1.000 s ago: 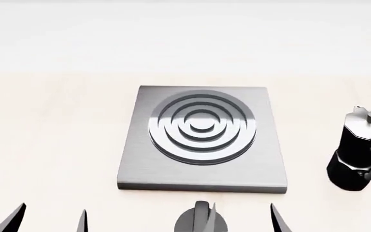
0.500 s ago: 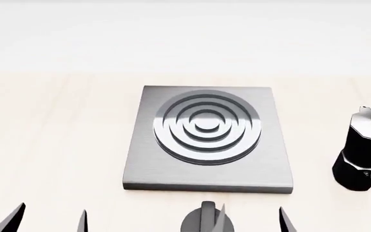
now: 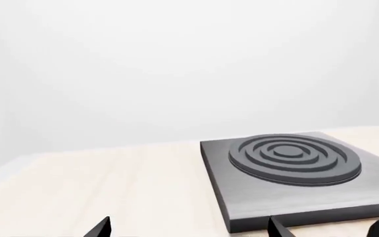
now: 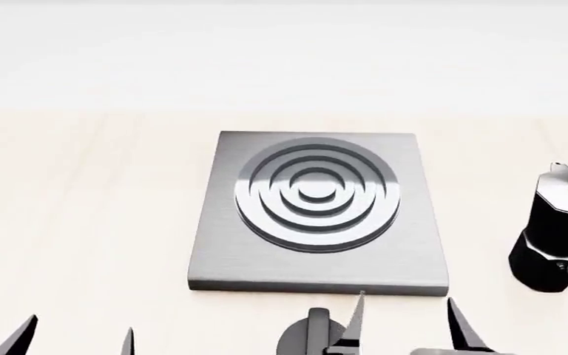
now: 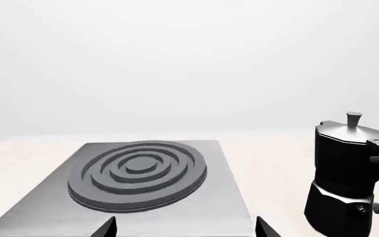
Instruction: Put the moka pot on the stove.
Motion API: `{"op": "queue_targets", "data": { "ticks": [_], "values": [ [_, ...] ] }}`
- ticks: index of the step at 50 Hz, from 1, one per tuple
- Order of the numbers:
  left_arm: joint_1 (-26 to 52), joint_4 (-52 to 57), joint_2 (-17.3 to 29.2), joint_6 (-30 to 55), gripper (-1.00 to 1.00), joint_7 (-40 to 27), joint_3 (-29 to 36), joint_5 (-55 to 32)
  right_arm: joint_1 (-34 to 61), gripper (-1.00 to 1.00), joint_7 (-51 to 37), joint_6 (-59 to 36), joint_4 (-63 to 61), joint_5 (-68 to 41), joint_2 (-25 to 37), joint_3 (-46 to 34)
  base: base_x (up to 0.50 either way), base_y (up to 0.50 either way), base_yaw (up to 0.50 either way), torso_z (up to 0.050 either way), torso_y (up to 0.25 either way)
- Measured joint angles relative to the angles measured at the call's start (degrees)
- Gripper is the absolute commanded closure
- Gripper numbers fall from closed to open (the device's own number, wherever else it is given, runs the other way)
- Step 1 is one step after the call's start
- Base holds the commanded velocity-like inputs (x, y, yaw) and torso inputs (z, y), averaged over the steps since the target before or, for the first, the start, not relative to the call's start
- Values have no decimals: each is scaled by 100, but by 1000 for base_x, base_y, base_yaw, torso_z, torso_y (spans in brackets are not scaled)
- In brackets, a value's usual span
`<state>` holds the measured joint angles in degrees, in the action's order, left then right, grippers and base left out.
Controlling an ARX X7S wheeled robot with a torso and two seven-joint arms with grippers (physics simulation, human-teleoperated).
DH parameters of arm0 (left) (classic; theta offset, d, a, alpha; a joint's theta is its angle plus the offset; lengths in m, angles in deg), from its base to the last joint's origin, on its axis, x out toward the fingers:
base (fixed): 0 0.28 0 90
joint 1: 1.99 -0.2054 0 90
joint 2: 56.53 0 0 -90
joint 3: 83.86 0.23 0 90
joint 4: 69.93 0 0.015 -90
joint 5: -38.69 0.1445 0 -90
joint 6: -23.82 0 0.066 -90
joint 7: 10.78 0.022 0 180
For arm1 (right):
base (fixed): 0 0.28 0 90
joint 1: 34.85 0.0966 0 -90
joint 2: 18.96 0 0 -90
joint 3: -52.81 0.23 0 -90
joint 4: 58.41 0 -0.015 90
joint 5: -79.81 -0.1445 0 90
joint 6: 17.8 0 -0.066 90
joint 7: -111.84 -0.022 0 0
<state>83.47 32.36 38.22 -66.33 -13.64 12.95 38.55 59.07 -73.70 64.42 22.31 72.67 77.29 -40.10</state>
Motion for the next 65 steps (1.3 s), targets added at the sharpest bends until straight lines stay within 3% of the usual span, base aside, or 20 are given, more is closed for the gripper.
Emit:
{"op": "queue_targets", "data": {
  "ticks": [8,21,65],
  "values": [
    [-4,-55,18,-45,-100,-22,29,-5,507,-100,39,-913,-367,-163,288,232,0,0,0,0,0],
    [5,-74,95,-77,-100,-98,112,-38,925,-100,-15,-1565,-540,-176,709,520,0,0,0,0,0],
    [115,-196,338,-67,-100,-420,424,-143,1803,-100,472,-1550,1093,-731,1487,1390,0,0,0,0,0]
  ]
}}
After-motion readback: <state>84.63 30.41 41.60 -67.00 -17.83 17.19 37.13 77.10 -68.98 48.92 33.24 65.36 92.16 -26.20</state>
